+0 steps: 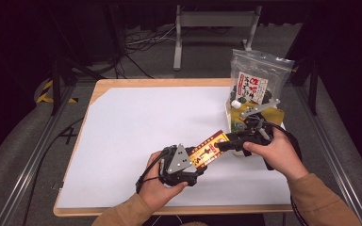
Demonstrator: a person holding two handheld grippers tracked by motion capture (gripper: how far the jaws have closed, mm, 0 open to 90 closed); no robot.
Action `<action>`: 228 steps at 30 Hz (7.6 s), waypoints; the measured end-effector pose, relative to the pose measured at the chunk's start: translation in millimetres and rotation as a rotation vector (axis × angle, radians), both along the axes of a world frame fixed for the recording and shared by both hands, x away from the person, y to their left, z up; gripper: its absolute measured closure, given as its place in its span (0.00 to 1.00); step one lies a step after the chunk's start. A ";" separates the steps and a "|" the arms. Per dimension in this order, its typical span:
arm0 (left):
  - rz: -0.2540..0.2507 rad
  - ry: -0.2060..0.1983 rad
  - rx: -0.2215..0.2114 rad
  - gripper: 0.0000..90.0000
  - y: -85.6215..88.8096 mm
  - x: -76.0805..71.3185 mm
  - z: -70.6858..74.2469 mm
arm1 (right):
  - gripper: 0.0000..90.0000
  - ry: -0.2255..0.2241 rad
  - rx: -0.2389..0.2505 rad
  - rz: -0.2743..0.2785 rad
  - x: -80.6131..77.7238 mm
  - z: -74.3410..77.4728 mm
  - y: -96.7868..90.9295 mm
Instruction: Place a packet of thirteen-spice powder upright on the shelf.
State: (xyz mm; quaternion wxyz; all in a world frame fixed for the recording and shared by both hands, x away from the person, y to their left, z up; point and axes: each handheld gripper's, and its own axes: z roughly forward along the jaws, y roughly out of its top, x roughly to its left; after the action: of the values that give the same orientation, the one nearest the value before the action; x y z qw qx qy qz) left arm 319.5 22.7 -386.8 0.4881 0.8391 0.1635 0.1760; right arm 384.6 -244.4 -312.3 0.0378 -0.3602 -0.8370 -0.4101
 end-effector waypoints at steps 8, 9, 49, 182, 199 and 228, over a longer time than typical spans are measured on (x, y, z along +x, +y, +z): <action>0.016 -0.037 0.032 0.36 -1.6 -0.7 -1.4 | 0.66 0.104 0.079 -0.065 4.9 3.0 -6.5; 0.014 -0.042 0.038 0.36 -2.0 -0.1 -2.0 | 0.67 0.111 0.088 -0.072 4.8 3.8 -6.6; 0.209 0.066 -0.028 0.11 75.1 16.0 7.9 | 0.77 -0.175 -0.077 -0.064 2.5 74.9 -43.0; 0.392 0.104 -0.117 0.10 155.1 27.1 19.2 | 0.75 -0.378 -0.672 0.544 23.0 30.6 -32.2; 0.384 0.106 -0.117 0.10 152.6 28.3 18.6 | 0.56 -0.410 -0.654 0.478 23.5 25.8 -34.2; 0.348 0.112 -0.096 0.09 180.2 5.6 4.9 | 0.40 -0.532 -0.275 0.114 -42.0 19.7 -91.0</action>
State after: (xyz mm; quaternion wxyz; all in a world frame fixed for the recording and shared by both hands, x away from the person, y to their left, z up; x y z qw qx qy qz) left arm 325.1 202.9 -381.9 0.4799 0.7823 0.3415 0.2028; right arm 342.6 -335.4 -292.5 -0.2088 -0.1945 -0.8840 -0.3703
